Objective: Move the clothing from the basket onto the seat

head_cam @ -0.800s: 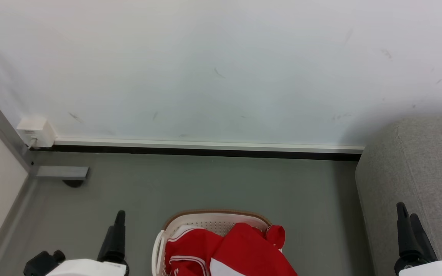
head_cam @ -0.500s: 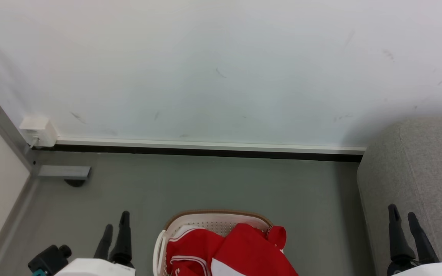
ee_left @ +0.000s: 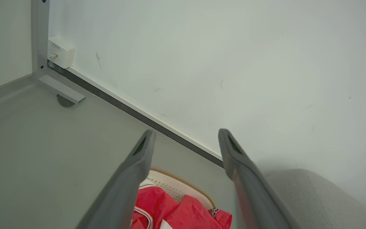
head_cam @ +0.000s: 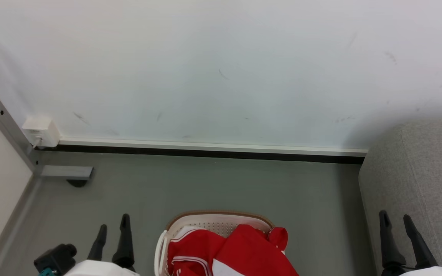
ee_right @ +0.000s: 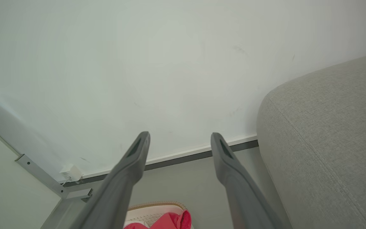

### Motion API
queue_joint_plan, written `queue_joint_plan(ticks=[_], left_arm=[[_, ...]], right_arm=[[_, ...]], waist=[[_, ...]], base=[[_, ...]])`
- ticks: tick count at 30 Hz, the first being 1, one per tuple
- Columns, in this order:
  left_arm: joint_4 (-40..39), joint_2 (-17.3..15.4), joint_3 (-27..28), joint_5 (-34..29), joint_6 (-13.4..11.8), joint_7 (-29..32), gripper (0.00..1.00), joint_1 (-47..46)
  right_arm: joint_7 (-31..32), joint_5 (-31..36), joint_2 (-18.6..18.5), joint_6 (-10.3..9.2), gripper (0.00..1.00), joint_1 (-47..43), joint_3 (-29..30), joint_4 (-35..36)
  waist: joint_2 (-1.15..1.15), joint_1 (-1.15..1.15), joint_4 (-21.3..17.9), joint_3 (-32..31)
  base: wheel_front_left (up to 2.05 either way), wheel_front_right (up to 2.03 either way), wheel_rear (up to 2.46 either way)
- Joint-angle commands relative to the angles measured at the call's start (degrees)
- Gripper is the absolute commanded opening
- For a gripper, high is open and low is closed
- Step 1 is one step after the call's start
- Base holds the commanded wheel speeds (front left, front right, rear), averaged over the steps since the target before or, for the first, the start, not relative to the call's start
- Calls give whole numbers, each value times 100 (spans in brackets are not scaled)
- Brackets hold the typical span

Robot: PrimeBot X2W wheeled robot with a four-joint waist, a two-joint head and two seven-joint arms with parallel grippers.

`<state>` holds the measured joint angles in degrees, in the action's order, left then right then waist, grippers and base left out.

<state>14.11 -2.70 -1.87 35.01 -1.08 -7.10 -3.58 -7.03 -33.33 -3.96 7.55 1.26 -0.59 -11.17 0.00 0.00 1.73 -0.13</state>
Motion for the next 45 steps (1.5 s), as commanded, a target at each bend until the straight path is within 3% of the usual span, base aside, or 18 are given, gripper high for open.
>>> queue_joint_plan(ticks=[1, 22, 45], left_arm=[[-56, -61, -8, -250, -38, -48, 100, -12], [89, -112, -81, -1448, -70, -357, 100, 83], [520, -40, -42, -2206, 320, -651, 100, 100]], right_arm=[[-56, 208, -66, -6, 100, 25, -21, 33], [-365, 1211, -25, -8, 100, -94, 138, -2], [-643, 2006, 59, -10, 100, -260, 477, -148]], waist=[[0, 0, 3, -4], [0, 0, 59, -41], [0, 0, 82, -66]], base=[[0, 0, 0], [0, 0, 0], [0, 0, 0]])
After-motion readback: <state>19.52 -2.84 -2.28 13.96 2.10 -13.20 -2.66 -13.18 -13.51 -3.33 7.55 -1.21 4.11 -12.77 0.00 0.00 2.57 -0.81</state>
